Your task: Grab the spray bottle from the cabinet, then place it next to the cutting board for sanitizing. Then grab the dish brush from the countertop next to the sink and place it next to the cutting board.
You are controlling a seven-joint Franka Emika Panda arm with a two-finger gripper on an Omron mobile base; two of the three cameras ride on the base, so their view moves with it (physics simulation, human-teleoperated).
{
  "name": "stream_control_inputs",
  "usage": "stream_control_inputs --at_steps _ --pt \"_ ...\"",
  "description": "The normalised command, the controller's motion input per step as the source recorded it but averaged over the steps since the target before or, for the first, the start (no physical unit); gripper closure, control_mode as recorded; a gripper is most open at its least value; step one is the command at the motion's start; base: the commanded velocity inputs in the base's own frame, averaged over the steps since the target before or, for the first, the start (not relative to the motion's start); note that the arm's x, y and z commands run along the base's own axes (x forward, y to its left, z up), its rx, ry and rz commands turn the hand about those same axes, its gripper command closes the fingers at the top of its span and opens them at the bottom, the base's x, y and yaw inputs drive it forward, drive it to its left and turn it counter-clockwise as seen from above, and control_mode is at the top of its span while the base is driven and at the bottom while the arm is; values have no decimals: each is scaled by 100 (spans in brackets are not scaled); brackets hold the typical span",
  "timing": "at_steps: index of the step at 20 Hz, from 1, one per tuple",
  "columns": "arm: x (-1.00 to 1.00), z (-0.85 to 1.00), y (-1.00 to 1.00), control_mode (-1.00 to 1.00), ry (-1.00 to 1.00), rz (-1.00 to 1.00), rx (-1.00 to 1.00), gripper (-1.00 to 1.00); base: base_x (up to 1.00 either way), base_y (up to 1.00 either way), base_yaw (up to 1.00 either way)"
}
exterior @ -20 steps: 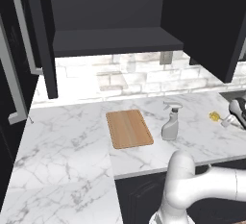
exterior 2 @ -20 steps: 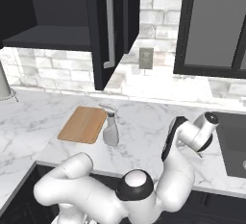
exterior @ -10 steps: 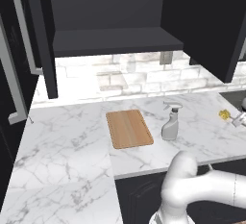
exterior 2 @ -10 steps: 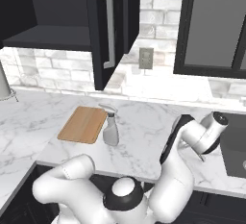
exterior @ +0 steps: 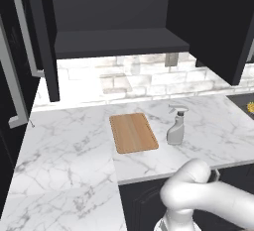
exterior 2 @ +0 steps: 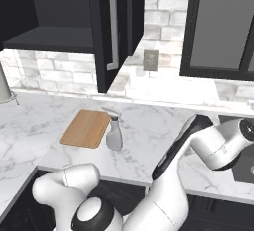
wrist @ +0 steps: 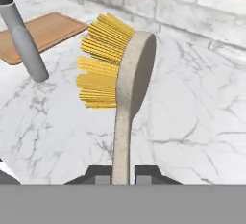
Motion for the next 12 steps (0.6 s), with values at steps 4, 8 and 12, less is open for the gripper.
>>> stream_control_inputs --at_steps 4,8,12 --pt "-88 100 43 -100 -33 10 0 100 0 0 0" --pt "-79 90 90 -100 -33 7 0 100 0 0 0" --pt "-69 63 100 -100 -29 7 0 100 0 0 0"
